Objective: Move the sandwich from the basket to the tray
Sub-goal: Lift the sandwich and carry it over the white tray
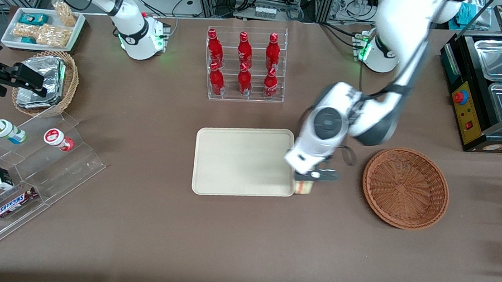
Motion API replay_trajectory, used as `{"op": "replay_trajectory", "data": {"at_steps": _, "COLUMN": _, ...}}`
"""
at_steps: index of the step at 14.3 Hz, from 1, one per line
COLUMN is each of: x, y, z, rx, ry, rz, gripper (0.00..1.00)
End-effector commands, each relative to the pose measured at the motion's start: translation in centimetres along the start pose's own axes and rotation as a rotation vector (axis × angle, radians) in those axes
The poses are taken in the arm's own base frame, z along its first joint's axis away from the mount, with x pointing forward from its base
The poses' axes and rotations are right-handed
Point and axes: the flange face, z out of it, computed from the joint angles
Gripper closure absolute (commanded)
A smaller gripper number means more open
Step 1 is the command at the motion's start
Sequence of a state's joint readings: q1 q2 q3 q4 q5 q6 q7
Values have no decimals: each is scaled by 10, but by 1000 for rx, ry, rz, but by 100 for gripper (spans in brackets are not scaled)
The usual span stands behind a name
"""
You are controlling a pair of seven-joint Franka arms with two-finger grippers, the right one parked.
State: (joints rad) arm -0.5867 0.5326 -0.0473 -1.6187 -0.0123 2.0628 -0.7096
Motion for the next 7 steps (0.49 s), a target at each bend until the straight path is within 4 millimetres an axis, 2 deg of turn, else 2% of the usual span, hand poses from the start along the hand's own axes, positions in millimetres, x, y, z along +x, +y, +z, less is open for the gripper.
{"op": "replay_trajectory", "data": {"at_steps": 1, "x": 0, "y": 62, "z": 8, "rx": -26, "ry": 26, "rz": -60, "gripper": 100}}
{"op": "replay_trajectory", "data": {"at_steps": 2, "x": -8, "y": 84, "z": 12, "rx": -33, "ry": 34, "rz": -66, "gripper": 100}}
{"op": "replay_trajectory", "data": {"at_steps": 5, "x": -23, "y": 125, "z": 36, "rx": -61, "ry": 56, "rz": -114, "gripper": 100}}
{"op": "replay_trajectory", "data": {"at_steps": 7, "x": -35, "y": 141, "z": 53, "rx": -72, "ry": 66, "rz": -104, "gripper": 100}}
